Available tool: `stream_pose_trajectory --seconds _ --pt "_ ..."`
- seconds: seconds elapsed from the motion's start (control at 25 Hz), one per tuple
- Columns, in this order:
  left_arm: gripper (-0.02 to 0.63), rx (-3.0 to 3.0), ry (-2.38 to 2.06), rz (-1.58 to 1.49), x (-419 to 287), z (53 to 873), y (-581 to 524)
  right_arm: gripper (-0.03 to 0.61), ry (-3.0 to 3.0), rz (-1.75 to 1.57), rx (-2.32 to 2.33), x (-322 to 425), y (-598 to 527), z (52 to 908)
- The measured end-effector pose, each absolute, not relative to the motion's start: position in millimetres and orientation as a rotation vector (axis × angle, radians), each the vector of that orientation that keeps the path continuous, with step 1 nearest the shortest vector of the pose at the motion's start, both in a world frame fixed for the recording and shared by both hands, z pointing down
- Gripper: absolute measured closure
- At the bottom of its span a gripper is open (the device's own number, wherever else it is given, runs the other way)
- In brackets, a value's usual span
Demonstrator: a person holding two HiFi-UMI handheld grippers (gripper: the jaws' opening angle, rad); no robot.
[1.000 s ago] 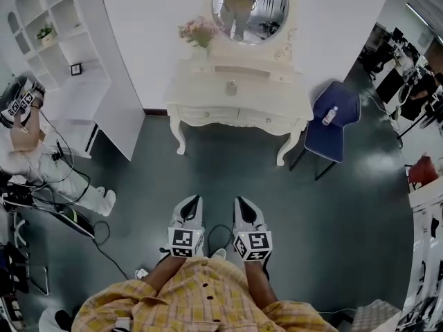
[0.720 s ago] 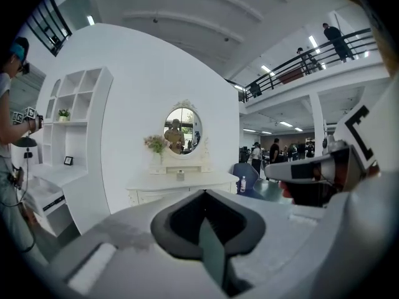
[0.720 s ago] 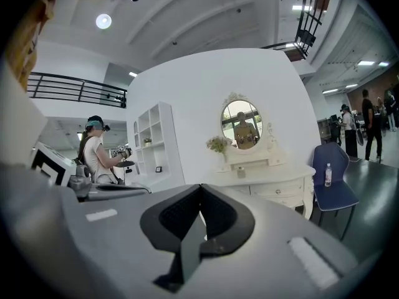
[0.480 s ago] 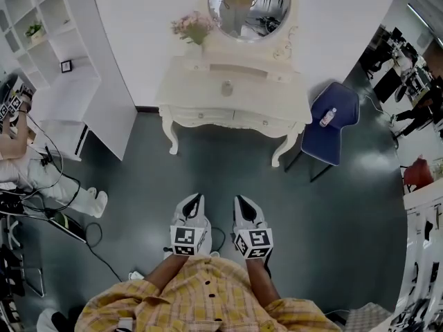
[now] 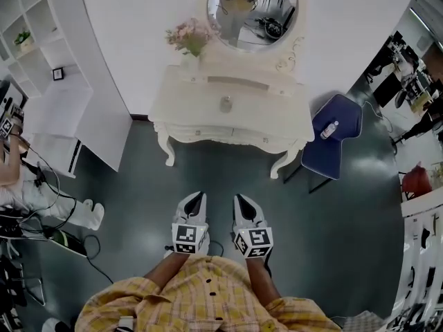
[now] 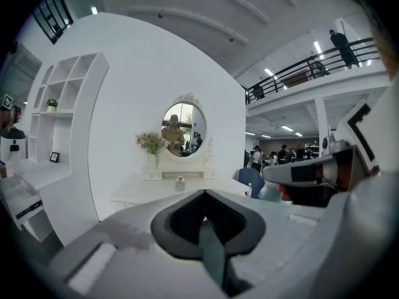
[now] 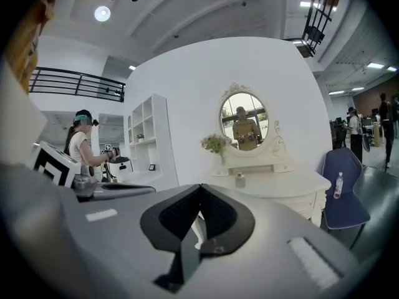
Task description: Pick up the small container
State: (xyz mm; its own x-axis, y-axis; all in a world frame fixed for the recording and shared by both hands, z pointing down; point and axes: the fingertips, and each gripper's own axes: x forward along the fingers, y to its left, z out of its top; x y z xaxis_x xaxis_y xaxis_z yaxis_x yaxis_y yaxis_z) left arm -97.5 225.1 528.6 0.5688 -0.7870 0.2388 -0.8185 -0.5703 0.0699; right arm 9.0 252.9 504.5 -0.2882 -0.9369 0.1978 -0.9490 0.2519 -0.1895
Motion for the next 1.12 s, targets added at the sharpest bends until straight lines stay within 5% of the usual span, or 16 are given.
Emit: stream_pose_trajectory --seconds 1.12 --pt "0.615 2.663 -1.198 0.279 -95.8 541.5 0.9 0.577 -2.289 0.434 1.961 13.0 36.1 507.8"
